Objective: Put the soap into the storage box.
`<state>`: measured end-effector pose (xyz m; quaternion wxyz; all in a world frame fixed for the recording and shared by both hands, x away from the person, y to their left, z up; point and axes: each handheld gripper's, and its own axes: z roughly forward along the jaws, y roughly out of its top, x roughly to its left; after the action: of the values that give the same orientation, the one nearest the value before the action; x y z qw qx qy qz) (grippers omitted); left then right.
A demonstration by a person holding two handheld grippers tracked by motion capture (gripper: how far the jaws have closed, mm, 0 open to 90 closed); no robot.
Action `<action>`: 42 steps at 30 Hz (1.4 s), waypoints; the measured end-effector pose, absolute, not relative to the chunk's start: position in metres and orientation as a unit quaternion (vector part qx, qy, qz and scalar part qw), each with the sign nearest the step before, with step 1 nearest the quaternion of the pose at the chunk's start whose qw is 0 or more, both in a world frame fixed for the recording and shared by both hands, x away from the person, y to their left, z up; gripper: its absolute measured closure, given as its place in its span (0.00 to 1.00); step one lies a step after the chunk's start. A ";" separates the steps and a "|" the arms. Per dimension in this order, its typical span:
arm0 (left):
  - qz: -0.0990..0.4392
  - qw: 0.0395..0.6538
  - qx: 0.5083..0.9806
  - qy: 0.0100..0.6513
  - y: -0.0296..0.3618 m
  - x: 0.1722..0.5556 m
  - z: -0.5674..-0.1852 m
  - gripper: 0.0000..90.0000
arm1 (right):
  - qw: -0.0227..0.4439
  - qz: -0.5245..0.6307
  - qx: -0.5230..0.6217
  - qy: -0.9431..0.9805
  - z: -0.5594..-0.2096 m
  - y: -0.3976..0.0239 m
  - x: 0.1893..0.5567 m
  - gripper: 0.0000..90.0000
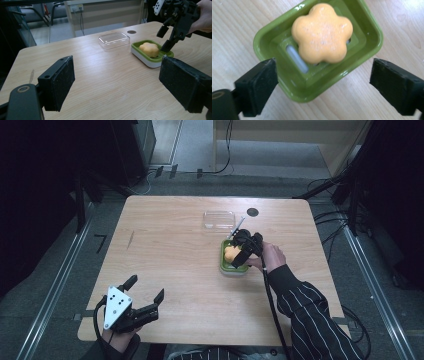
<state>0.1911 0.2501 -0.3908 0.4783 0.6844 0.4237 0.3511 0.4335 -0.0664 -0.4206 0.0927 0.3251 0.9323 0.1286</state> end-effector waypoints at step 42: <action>0.350 0.476 0.688 0.421 0.248 0.192 -0.391 0.15 | 0.068 0.077 0.343 0.934 -0.430 -0.125 0.350 0.00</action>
<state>0.1919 0.2482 -0.3908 0.4765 0.6877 0.4212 0.3503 0.3497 -0.1247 -0.4300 0.0684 0.3426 0.9338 0.0774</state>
